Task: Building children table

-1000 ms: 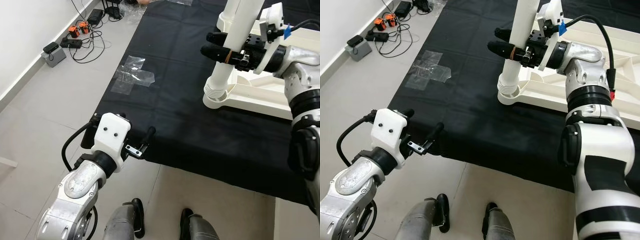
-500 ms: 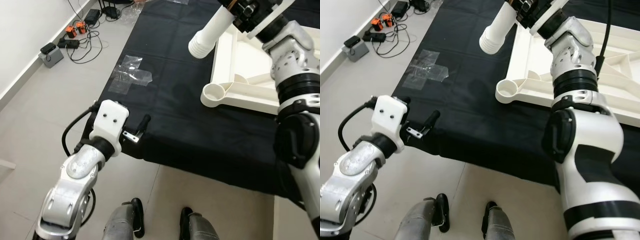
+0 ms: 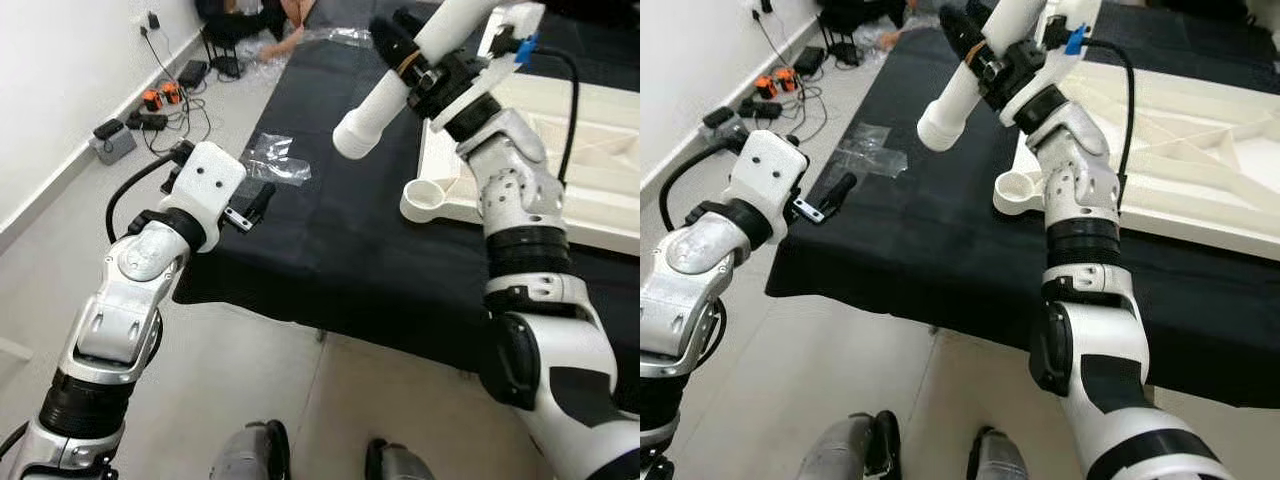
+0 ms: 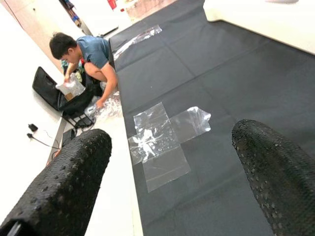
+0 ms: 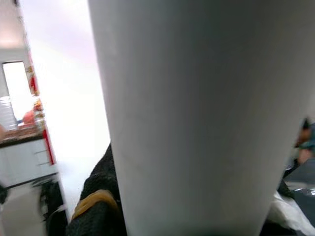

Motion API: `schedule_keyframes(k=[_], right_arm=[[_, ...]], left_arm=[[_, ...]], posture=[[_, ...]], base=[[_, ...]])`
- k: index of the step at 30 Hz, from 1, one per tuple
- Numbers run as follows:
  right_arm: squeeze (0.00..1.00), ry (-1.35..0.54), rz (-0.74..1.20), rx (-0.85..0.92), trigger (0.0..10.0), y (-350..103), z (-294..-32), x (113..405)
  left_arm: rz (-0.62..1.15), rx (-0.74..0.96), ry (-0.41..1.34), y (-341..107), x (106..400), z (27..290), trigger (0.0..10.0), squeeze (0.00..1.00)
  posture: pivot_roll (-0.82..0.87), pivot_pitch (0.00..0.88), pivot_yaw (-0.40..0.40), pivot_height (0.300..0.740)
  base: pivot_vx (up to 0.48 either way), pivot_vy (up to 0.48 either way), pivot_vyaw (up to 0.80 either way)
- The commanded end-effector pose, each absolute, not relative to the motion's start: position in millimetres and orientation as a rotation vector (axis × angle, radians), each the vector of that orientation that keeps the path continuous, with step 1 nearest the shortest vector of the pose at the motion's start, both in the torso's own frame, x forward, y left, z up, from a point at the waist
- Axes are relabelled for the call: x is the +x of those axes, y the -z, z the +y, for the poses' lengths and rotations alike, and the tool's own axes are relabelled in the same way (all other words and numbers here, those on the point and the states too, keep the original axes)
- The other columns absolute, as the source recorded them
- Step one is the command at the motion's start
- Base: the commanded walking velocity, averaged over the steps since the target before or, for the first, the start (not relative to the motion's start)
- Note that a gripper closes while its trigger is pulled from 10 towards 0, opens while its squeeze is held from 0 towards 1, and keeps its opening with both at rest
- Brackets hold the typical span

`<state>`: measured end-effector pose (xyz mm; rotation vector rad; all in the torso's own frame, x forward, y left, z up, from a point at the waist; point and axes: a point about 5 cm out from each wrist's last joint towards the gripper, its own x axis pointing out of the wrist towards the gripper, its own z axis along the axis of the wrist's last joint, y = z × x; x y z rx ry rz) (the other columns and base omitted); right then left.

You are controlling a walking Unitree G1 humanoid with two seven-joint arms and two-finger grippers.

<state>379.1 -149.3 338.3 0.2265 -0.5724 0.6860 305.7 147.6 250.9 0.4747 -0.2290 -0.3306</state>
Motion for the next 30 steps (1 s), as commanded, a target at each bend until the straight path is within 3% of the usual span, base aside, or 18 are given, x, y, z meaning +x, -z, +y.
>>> schedule_keyframes(k=[1, 5, 12, 13, 30], right_arm=[[0.0, -0.648, -0.566, 0.229, 0.0, -333.8, -148.2, 379.1], [0.0, -0.471, -0.567, 0.211, 0.0, -329.3, -160.0, 383.1], [0.0, -0.397, -0.536, 0.165, 0.0, -326.8, -161.9, 382.6], [0.0, -0.387, -0.535, 0.141, 10.0, -326.2, -160.1, 381.4], [0.0, -0.318, -0.488, 0.085, 10.0, -315.7, -150.4, 381.9]], left_arm=[[-0.244, 0.454, 0.344, -252.1, 306.4, 143.3, 10.0, 0.0], [-0.288, 0.328, 0.348, -251.7, 298.4, 126.2, 10.0, 0.0], [-0.293, 0.235, 0.285, -248.0, 293.3, 122.0, 10.0, 0.0], [-0.304, 0.239, 0.28, -249.3, 293.2, 122.4, 10.0, 0.0], [-0.342, 0.194, 0.125, -262.5, 299.4, 150.0, 10.0, 0.0]], posture=[[0.07, 0.063, -0.017, 0.74], [0.07, 0.057, -0.019, 0.74], [0.08, 0.063, -0.033, 0.74], [0.08, 0.065, -0.034, 0.74], [0.08, 0.091, -0.045, 0.74]], base=[[0.0, 0.0, 0.0], [0.0, 0.0, 0.0], [0.0, 0.0, -0.61], [0.0, 0.0, 0.0], [0.015, 0.0, 0.0]])
